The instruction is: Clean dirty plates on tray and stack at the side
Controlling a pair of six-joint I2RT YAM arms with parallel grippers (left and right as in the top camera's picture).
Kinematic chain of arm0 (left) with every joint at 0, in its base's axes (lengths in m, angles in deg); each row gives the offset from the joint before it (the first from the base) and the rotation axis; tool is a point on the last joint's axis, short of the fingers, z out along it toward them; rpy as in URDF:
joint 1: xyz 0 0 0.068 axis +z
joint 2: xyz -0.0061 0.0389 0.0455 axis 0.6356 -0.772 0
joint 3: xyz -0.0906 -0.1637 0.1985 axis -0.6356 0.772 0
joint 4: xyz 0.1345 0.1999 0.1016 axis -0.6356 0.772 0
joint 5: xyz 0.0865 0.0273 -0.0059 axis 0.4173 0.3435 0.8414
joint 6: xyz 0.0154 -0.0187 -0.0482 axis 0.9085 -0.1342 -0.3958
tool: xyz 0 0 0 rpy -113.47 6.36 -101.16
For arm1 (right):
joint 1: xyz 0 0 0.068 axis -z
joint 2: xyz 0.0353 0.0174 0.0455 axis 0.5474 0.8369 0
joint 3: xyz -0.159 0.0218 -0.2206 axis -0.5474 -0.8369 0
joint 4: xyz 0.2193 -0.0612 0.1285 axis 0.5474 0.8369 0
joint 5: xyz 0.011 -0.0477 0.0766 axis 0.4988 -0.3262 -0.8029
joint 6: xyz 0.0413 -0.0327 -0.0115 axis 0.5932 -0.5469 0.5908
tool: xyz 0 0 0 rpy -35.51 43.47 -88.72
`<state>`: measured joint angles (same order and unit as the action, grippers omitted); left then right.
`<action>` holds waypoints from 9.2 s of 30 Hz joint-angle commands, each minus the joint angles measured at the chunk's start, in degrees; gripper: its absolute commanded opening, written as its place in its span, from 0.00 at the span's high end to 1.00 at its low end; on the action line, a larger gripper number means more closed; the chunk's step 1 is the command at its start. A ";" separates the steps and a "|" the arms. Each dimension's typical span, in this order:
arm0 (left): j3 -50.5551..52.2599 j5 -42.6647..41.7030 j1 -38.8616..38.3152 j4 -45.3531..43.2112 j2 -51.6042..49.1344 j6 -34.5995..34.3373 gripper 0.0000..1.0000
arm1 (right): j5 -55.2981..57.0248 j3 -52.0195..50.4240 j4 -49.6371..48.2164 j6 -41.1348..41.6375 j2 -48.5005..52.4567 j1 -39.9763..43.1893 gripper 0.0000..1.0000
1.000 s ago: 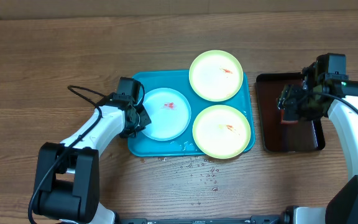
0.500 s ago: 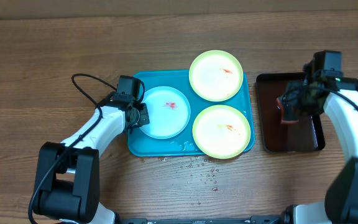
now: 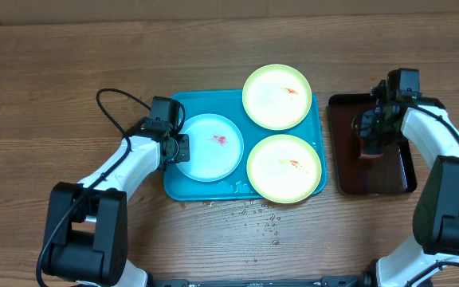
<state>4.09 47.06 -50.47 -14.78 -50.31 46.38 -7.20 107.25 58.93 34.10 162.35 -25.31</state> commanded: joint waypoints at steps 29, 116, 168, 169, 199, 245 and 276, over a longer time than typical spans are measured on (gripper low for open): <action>0.94 -1.20 0.15 -1.01 -0.94 2.78 0.96 | -17.18 21.62 24.92 5.22 0.74 -2.27 0.96; 0.92 -17.73 8.37 -0.98 -0.94 2.78 0.96 | -21.49 38.88 20.52 16.17 27.74 -48.74 0.96; -3.69 7.32 2.16 4.17 17.86 7.17 0.96 | -25.49 39.60 19.37 20.57 -6.19 -17.77 0.96; -3.69 10.84 0.52 4.22 19.02 6.80 0.96 | -25.35 39.60 20.31 20.31 -6.29 -16.70 0.96; -3.69 84.59 -38.25 -4.39 20.63 11.80 0.96 | -20.59 39.58 25.90 17.79 -6.23 -14.86 0.96; -0.07 -8.55 46.66 1.97 4.24 -12.66 0.96 | -19.74 39.58 26.12 17.77 -6.23 -14.88 0.96; -29.11 -27.15 21.68 22.32 -0.33 10.71 0.10 | -19.52 39.58 26.82 17.77 -6.23 -14.88 0.96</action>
<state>-22.33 23.87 -18.53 8.54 -50.75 52.11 -26.80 146.57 85.86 52.11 156.49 -40.08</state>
